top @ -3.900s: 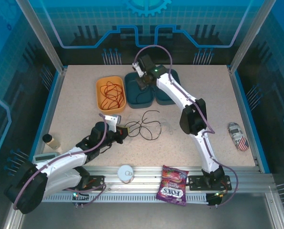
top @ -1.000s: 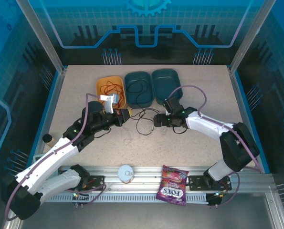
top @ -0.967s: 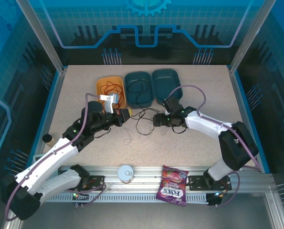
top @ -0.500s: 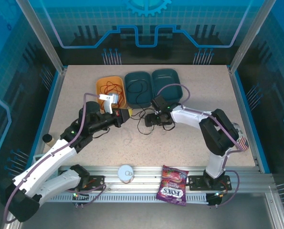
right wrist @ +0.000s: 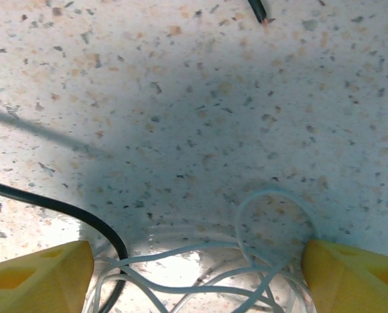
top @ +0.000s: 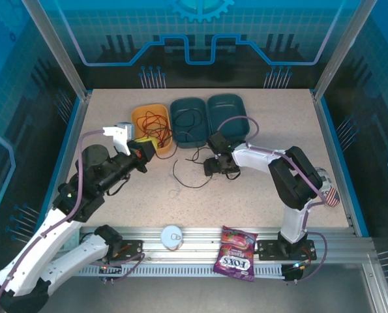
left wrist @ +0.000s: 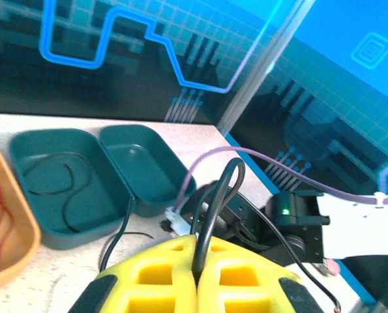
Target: Untangle the cables
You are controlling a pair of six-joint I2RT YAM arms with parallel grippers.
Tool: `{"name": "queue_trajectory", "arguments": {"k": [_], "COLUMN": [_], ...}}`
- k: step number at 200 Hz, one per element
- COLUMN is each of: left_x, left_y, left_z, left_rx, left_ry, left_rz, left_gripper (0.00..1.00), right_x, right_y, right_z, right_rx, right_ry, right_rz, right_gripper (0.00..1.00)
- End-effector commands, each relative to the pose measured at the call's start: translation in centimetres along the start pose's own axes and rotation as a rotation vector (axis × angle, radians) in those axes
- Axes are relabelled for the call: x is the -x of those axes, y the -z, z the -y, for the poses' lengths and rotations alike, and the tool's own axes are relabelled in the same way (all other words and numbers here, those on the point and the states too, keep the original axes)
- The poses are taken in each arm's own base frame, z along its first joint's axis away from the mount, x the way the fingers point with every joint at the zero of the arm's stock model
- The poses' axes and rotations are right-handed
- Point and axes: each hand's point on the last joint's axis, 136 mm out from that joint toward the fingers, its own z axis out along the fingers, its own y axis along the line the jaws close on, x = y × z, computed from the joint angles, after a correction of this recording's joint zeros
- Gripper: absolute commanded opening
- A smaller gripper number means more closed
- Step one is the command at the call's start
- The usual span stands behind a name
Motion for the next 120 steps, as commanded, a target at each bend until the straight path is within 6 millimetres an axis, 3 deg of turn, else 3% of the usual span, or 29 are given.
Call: {"name": "queue_trajectory", "arguments": {"k": [1, 57, 89, 120], "left_x": [1.1, 0.9, 0.5, 0.3], "left_y": [0.8, -1.0, -4.5, -8.6], "left_z": [-1.7, -2.3, -2.8, -4.1], "left_rx": [0.111, 0.139, 0.160, 0.191], "left_ry": [-0.054, -0.059, -0.080, -0.104], "left_rz": [0.028, 0.001, -0.063, -0.110], "left_gripper": [0.00, 0.00, 0.00, 0.00], "right_x": [-1.8, -2.0, -1.7, -1.0], "right_y": [0.5, 2.6, 5.0, 7.9], "right_z": [3.0, 4.8, 4.1, 4.7], "right_rx": [-0.078, -0.089, -0.021, -0.005], "right_ry": [-0.019, -0.063, -0.085, -0.120], "right_rz": [-0.054, -0.045, -0.006, 0.058], "right_gripper": [0.84, 0.84, 0.84, 0.85]}}
